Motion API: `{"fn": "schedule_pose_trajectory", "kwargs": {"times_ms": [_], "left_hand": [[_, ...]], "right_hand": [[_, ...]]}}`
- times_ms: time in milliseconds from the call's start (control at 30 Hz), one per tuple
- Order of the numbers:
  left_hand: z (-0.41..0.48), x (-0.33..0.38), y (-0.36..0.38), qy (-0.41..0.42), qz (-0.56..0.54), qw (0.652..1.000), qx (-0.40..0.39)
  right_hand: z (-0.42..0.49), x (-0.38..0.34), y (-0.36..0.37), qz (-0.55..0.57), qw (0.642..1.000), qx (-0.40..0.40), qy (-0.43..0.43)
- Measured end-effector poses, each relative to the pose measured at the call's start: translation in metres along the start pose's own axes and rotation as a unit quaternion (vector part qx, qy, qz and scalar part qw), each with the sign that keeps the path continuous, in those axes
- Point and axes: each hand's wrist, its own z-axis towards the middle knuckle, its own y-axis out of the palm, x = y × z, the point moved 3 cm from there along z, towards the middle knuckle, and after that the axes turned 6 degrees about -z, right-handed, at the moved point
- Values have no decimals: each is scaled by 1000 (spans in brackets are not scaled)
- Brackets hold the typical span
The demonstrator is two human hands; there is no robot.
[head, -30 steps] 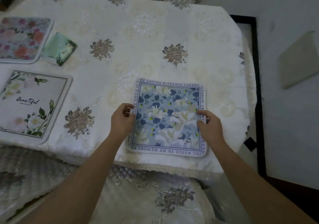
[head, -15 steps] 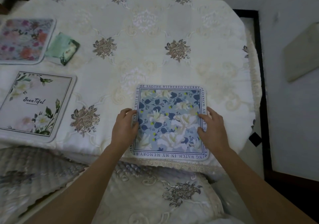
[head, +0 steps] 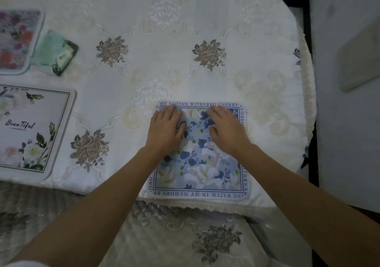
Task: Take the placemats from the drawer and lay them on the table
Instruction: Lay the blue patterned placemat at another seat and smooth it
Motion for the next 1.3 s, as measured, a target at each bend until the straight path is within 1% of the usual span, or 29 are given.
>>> {"fn": "schedule_pose_trajectory", "kwargs": {"times_ms": [67,167,333,533,700,767,867,933,1133,1300], "left_hand": [[14,7,3,31,10,999,-23],[25,6,6,63,43,996,-50],[20,-8,7,82,67,993,-60],[4,-29,-5,53,51,997,-31],[6,-8,2,-3,52,998,-36],[12,10,8,11,41,998,-52],[20,33,15,56,35,995,-79],[21,36,17,59,40,994,-84],[5,8,8,50,58,995,-68],[-4,-18,-8,-17,60,996,-64]], "right_hand": [[18,-4,2,-12,1000,-13,-21],[32,-1,8,-29,999,-29,-30],[18,14,14,-41,999,-22,-24],[-9,38,8,-54,998,-4,16],[-4,26,8,-41,999,9,26],[5,13,8,-32,999,10,8],[14,-6,13,-33,999,5,-29],[16,-9,17,-49,998,-6,-35],[-5,21,10,-60,998,-1,-16],[-19,51,-2,-51,998,-10,33]]}}
